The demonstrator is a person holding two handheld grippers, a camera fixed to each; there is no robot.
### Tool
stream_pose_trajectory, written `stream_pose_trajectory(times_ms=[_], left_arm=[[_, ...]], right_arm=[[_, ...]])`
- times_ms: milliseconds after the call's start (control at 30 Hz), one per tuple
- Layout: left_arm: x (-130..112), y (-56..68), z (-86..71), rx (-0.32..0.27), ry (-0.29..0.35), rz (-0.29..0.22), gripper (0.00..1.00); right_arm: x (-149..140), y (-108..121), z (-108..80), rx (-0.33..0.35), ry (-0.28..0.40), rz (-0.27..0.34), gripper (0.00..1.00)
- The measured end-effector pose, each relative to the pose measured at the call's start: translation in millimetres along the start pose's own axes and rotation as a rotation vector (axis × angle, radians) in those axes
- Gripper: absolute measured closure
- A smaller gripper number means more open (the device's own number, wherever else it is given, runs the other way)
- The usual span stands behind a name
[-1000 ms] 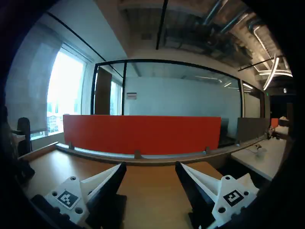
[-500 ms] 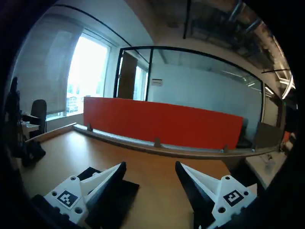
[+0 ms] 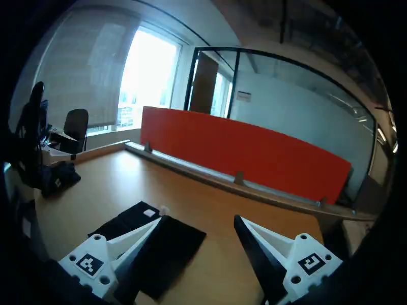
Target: Fold towel
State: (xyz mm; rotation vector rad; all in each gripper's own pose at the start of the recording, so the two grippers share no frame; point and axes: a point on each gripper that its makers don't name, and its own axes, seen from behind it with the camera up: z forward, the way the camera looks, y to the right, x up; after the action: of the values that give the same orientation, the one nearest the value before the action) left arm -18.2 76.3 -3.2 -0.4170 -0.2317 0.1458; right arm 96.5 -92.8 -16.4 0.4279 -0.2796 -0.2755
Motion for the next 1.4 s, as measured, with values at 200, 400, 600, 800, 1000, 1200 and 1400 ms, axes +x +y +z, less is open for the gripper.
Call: stream_pose_trajectory(times_ms=[200,400,600,800,1000,1200,1400], left_arm=[[-11.3,11.7,3.9,-0.042,-0.028,0.002,0.04],[-23.4,20.9,9.5,-0.069,-0.049,0.018,0.04],[-40.7,29.3,16.7,-0.084,-0.067,0.022,0.04],[-65.6,42.0,22.2,-0.112,-0.104,0.018,0.04],[-91.3,51.2,26.1,-0.135,-0.146,0.011,0.04],[-114.5,61.6,30.9,-0.159,-0.186,0.025,0.04],[-134.6,70.9,36.1,-0.185,-0.221,0.027,0.04]], right_arm=[[-9.3,-12.4,0.9,0.057,-0.045,-0.026,0.0],[-23.8,-27.5,4.7,0.108,-0.081,-0.041,0.0],[-42.9,-39.8,10.2,0.137,-0.111,-0.039,0.0],[-63.6,-51.5,14.7,0.166,-0.142,-0.043,0.0],[-90.4,-58.6,17.5,0.181,-0.181,-0.042,0.0],[-120.4,-67.1,19.5,0.196,-0.225,-0.05,0.0],[-143.8,-76.9,24.3,0.213,-0.262,-0.045,0.0]])
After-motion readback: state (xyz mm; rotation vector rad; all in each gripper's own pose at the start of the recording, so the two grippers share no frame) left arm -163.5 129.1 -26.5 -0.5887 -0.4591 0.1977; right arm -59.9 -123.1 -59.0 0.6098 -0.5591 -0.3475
